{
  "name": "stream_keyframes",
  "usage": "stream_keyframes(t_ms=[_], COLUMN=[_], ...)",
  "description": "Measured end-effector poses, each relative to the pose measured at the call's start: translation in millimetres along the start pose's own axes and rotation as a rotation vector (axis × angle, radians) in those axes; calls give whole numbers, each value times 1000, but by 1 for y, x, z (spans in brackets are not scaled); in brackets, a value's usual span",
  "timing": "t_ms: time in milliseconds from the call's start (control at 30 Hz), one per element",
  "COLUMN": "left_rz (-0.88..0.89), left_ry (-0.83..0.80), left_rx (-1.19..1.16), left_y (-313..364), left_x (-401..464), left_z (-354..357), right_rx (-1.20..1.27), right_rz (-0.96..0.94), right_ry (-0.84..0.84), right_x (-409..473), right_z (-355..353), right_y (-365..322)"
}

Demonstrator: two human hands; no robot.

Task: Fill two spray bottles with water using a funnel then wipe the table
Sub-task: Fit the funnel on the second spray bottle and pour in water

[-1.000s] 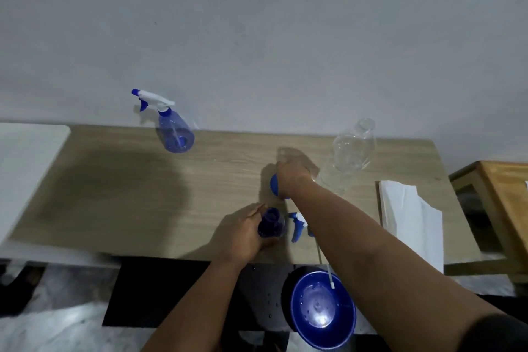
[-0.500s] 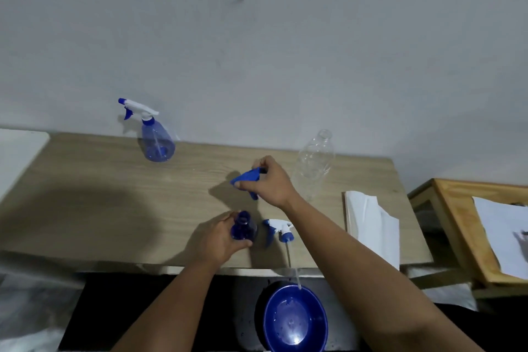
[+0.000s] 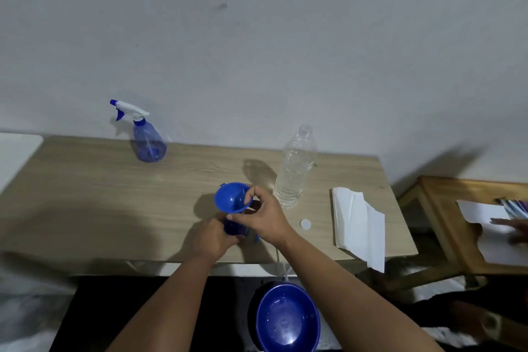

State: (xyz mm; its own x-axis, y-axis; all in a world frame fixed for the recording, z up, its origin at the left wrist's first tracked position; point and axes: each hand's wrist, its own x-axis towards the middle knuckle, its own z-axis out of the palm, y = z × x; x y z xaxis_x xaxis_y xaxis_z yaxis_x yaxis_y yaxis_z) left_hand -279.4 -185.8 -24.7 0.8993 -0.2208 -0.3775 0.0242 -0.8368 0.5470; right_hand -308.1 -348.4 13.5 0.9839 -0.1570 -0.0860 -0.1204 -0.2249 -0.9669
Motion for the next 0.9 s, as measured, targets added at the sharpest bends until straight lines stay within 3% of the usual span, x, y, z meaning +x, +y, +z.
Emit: stream_keyframes(t_ms=[667, 800, 900], left_rz=[91, 148, 187], left_ry=[26, 8, 26], left_rx=[-54, -21, 22], left_y=[-1, -16, -33], left_x=[-10, -10, -7], left_z=[0, -10, -23], right_rx=[-115, -103, -87], right_rz=[63, 62, -62], right_ry=[-53, 64, 157], right_x=[-17, -15, -10], right_z=[3, -6, -18], right_y=[-5, -25, -49])
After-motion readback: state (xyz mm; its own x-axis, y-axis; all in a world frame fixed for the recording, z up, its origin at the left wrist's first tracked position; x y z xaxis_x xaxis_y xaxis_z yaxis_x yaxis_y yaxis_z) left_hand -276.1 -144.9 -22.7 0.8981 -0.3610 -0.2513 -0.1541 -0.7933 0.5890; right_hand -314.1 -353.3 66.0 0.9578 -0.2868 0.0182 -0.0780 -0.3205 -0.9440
